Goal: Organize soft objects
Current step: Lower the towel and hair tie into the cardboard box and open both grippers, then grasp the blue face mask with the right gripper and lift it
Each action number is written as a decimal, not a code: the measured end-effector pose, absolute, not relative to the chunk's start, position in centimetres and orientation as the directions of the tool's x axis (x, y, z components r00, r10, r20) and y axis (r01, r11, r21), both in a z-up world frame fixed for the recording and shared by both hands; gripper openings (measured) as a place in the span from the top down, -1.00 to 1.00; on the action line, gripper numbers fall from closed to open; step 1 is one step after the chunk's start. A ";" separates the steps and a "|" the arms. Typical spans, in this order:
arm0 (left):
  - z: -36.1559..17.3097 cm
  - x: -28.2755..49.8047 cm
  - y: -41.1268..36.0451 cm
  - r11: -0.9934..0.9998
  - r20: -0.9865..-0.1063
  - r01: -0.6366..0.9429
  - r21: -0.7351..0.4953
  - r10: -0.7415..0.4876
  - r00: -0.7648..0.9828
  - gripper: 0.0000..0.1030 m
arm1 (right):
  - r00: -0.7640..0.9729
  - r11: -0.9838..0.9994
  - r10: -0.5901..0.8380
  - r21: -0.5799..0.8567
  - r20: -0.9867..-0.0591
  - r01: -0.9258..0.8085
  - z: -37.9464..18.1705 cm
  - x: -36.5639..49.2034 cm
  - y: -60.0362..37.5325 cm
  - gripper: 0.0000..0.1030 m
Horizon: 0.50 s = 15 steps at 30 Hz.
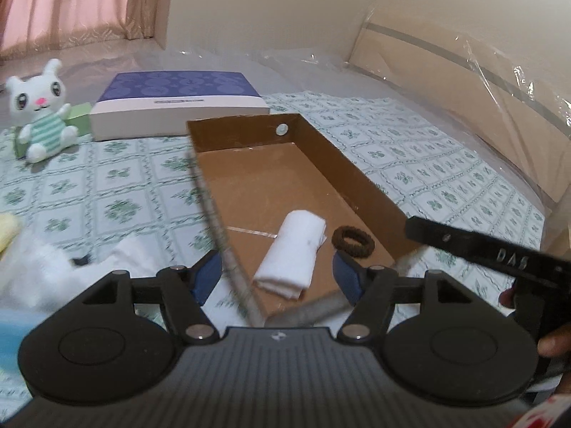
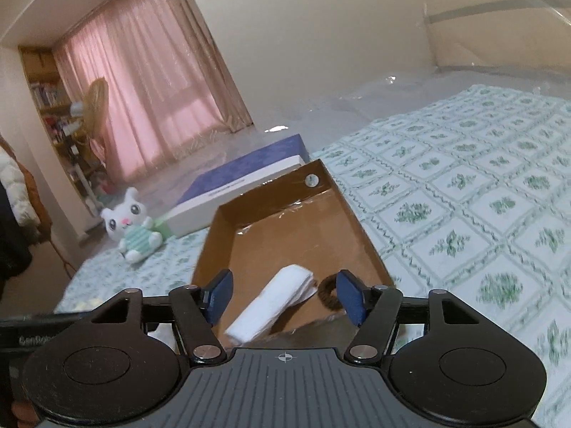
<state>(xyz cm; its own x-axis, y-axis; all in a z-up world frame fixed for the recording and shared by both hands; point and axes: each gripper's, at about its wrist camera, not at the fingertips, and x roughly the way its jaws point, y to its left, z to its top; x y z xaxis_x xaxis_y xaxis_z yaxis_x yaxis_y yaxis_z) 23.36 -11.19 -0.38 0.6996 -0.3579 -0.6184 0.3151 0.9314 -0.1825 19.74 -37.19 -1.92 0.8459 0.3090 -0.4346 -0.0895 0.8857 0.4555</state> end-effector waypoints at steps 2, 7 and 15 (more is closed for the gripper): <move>-0.1 21.7 -10.2 0.933 -0.616 0.315 -0.174 -0.353 0.705 -0.28 | 0.844 0.879 0.320 0.467 -0.431 -0.094 -1.6 18.5 -36.9 -0.27; 0.5 18.3 -7.2 0.947 -0.610 0.275 -0.164 -0.317 0.726 -0.31 | 0.831 0.872 0.349 0.474 -0.433 -0.120 -1.0 16.1 -35.7 -0.27; 0.3 13.7 -1.4 0.976 -0.619 0.160 -0.151 -0.219 0.754 -0.31 | 0.773 0.855 0.438 0.478 -0.459 -0.200 -1.4 13.6 -31.9 -0.27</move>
<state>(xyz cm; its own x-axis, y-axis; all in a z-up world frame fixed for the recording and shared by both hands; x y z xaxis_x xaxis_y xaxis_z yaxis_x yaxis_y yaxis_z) 13.69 -1.36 0.32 0.7543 -0.2193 -0.6188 0.1597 0.9755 -0.1510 13.65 -31.90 -1.38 0.7733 0.4375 -0.4589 -0.2002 0.8552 0.4780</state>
